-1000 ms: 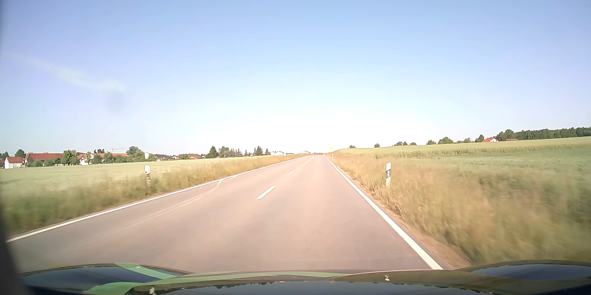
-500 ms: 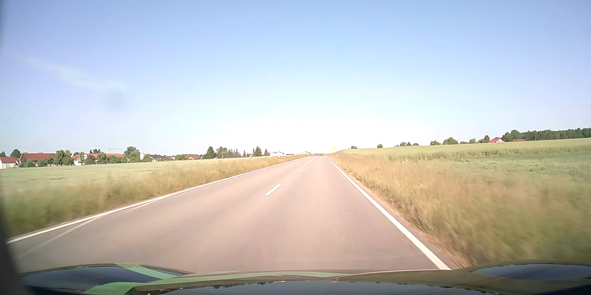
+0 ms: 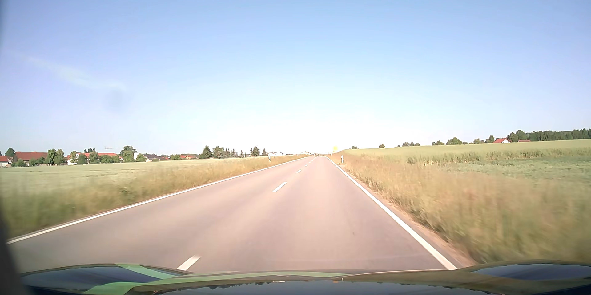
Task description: Follow the waypoints while adhering to traffic rules and regulations
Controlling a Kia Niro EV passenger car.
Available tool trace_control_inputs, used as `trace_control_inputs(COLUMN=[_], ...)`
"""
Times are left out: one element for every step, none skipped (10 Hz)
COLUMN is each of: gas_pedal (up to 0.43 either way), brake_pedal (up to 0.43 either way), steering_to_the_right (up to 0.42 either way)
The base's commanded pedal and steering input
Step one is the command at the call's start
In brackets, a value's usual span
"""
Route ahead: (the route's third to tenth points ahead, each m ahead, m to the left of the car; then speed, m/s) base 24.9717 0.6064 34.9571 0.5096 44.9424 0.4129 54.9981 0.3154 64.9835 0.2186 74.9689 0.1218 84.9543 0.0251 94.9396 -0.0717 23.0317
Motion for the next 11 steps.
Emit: trace_control_inputs(gas_pedal=[0.268, 0.268, 0.268, 0.268, 0.28, 0.28, 0.28, 0.268, 0.24, 0.209, 0.209], brake_pedal=[0.0, 0.0, 0.0, 0.0, 0.0, 0.0, 0.0, 0.0, 0.0, 0.0, 0.0], steering_to_the_right=[-0.002, -0.001, -0.001, 0.0, 0.0, 0.0, 0.0, 0.0, 0.0, 0.0, 0.0])
